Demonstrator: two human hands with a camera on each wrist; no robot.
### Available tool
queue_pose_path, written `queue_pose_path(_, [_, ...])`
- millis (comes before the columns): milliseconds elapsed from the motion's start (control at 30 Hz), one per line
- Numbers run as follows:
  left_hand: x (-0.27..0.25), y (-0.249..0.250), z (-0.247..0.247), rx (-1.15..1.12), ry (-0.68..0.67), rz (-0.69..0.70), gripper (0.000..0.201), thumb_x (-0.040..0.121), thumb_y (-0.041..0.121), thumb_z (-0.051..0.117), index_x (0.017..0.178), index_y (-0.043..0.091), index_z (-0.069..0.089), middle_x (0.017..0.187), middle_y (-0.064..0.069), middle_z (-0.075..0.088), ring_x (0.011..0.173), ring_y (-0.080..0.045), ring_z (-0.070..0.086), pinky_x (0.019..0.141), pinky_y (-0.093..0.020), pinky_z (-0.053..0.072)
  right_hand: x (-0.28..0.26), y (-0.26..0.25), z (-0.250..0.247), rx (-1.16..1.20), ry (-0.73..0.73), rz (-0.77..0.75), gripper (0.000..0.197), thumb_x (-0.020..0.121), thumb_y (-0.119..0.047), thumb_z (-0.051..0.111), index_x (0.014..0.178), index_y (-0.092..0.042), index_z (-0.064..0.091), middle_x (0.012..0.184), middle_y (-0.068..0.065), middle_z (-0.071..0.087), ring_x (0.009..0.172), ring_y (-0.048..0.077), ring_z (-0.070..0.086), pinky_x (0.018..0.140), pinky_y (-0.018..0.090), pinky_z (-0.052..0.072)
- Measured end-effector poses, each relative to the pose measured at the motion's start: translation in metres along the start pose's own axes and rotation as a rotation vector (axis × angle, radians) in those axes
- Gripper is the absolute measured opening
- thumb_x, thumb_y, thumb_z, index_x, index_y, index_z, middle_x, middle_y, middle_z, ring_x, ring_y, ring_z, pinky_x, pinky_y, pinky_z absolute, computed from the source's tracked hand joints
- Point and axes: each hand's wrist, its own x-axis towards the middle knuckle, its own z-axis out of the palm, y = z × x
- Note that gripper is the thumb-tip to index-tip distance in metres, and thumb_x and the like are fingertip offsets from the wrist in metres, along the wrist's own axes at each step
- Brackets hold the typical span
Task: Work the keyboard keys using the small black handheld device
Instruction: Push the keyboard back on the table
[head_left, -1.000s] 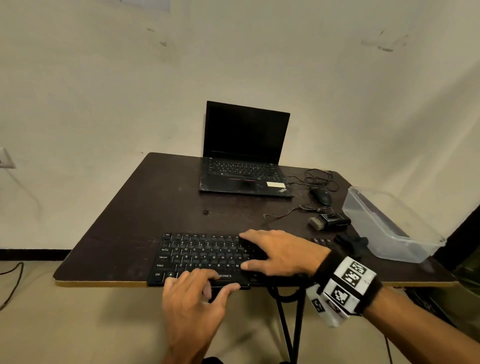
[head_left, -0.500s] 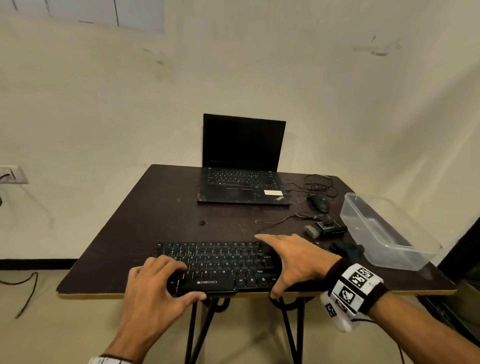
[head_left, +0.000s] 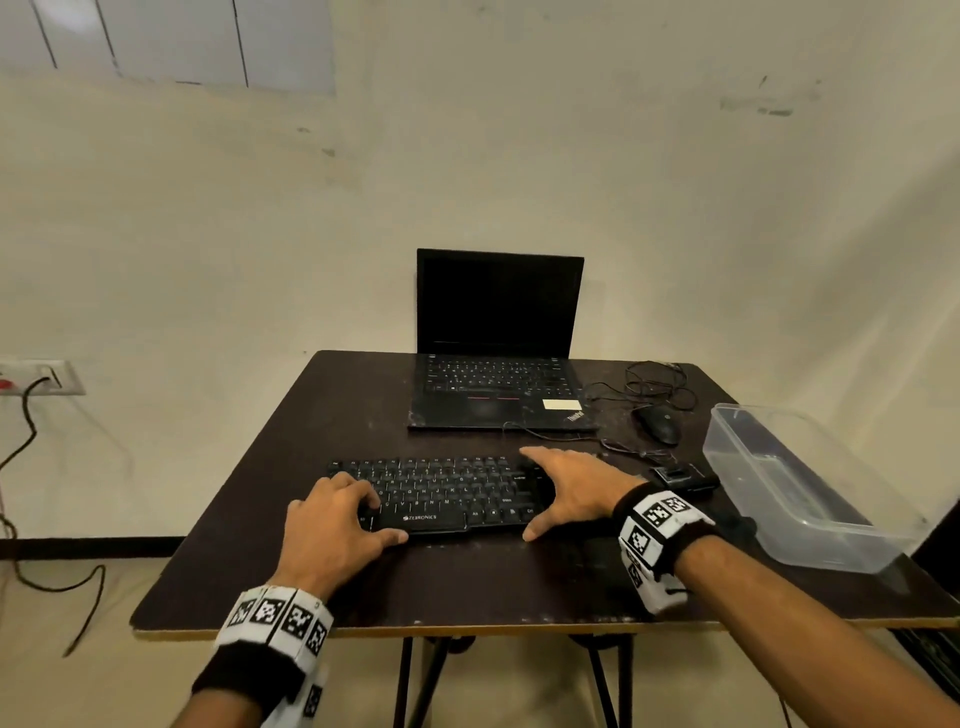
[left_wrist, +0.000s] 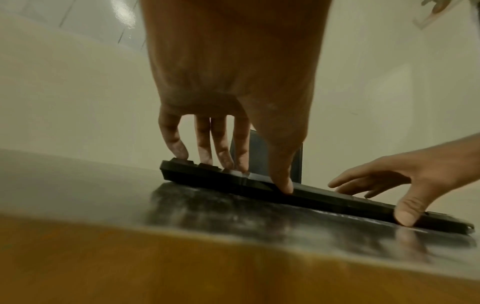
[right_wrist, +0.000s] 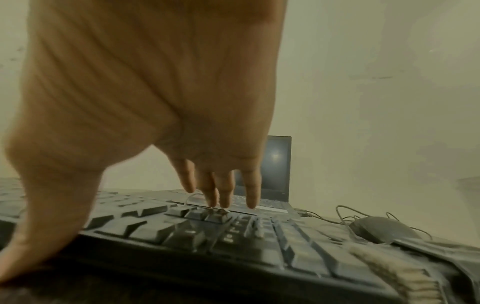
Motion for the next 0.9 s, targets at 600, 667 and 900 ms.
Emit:
queue_pose_path(600, [0.066, 0.005, 0.001, -0.052, -0.083, -0.132, 0.074, 0.074, 0.048, 0.093, 0.137, 0.02, 0.066, 0.148, -0.001, 0.054, 0.139, -0.024, 0.049, 0.114, -0.045, 0.044, -0.006, 0.062, -0.002, -0.088, 0.213, 0.379, 0.078, 0.092, -0.071, 0.07, 0.143, -0.014, 0.055, 0.144, 0.009, 0.065, 0.135, 0.03, 0.061, 0.117, 0.046, 0.044])
queue_pose_path(667, [0.069, -0.002, 0.001, -0.042, -0.076, -0.253, 0.099, 0.068, 0.059, 0.094, 0.148, 0.016, 0.055, 0.158, -0.008, 0.043, 0.148, -0.03, 0.039, 0.118, -0.053, 0.039, -0.006, 0.066, -0.004, -0.104, 0.208, 0.384, 0.078, 0.092, -0.072, 0.07, 0.14, -0.012, 0.058, 0.142, 0.009, 0.066, 0.132, 0.03, 0.062, 0.113, 0.044, 0.047])
queue_pose_path(900, [0.078, 0.013, 0.014, -0.163, -0.165, -0.287, 0.101, 0.07, 0.056, 0.094, 0.151, 0.013, 0.051, 0.149, -0.014, 0.057, 0.136, -0.033, 0.056, 0.115, -0.046, 0.046, -0.005, 0.085, -0.01, -0.001, 0.201, 0.446, 0.079, 0.089, -0.064, 0.079, 0.142, -0.011, 0.057, 0.145, 0.013, 0.063, 0.132, 0.033, 0.062, 0.111, 0.044, 0.052])
